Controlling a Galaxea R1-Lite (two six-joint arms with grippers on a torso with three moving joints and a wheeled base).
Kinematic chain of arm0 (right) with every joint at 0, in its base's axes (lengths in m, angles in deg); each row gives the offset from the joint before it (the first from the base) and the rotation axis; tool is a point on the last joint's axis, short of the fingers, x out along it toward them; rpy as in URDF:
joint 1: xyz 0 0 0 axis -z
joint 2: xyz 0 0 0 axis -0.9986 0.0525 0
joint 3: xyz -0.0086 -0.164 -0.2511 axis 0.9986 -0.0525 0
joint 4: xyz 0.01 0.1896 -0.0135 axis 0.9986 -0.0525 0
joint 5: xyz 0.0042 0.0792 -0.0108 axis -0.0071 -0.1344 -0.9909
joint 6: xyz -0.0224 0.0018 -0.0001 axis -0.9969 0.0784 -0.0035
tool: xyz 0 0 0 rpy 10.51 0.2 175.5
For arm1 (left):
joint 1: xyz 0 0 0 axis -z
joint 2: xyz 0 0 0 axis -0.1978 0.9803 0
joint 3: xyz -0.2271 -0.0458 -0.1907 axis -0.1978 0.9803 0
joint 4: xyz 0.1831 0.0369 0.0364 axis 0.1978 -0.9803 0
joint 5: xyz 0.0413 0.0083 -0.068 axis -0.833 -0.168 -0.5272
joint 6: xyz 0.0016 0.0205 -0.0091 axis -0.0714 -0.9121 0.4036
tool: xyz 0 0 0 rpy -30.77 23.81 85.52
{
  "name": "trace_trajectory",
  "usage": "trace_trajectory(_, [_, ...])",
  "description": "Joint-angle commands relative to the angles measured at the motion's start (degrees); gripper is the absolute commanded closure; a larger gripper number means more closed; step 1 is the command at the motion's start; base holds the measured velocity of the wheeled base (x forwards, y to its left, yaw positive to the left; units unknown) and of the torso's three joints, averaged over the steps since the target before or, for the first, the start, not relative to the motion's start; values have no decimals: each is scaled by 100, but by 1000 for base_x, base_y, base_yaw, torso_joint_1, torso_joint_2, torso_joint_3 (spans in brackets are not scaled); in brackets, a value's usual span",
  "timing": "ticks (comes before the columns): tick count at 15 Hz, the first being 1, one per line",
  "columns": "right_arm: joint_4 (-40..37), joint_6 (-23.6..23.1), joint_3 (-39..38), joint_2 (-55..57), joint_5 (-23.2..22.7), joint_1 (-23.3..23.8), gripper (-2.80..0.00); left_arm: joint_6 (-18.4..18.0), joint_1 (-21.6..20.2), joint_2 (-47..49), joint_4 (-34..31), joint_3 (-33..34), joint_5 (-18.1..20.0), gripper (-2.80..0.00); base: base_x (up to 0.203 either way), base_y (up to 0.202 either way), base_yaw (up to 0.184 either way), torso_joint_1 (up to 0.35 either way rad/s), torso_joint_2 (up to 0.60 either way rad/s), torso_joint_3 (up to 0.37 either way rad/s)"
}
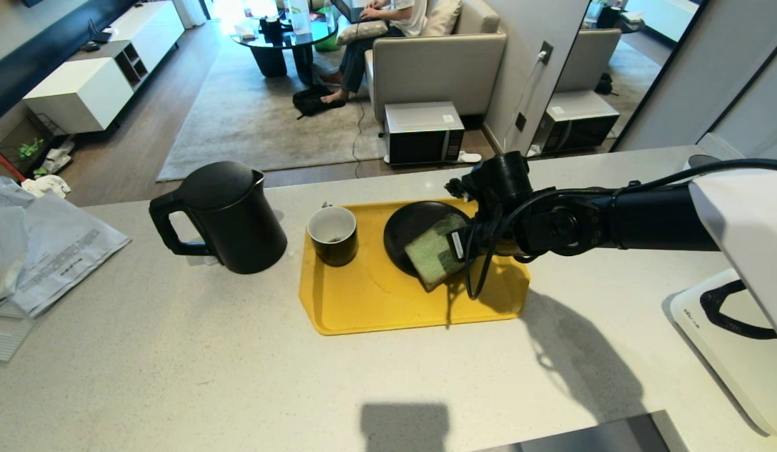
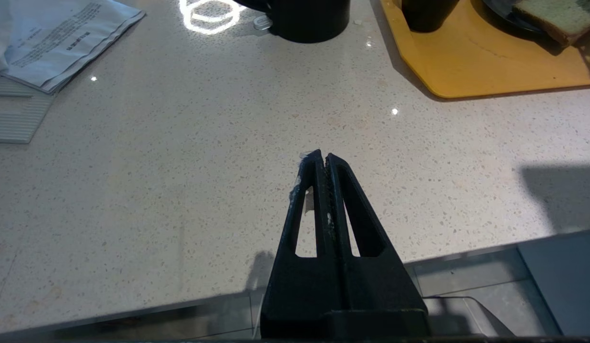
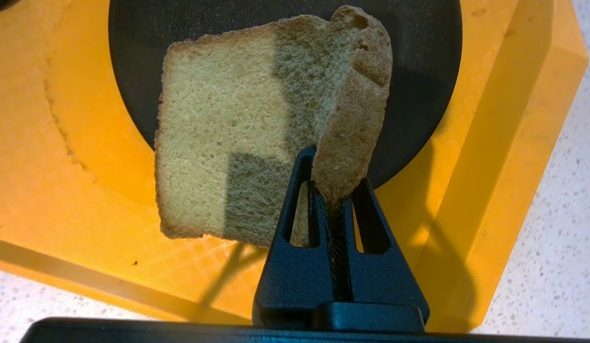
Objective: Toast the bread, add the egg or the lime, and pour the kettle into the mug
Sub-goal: Put the baked bread on a plate
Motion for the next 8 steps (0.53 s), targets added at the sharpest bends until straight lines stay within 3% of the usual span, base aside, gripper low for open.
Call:
trace_trajectory(1, [49, -164, 15, 103, 4, -3, 0, -2, -1, 5, 3, 0, -1, 0, 0, 0, 0, 0, 0, 0])
trace_trajectory(5, [34, -188, -3, 150, 4, 6, -7, -2, -10, 5, 3, 0, -1, 0, 0, 0, 0, 0, 0, 0])
trace_trajectory(6, [32, -179, -3, 159, 4, 6, -280, -2, -1, 5, 3, 0, -1, 0, 0, 0, 0, 0, 0, 0])
trace_trajectory(8, [32, -179, -3, 173, 4, 6, -280, -2, -1, 5, 3, 0, -1, 0, 0, 0, 0, 0, 0, 0])
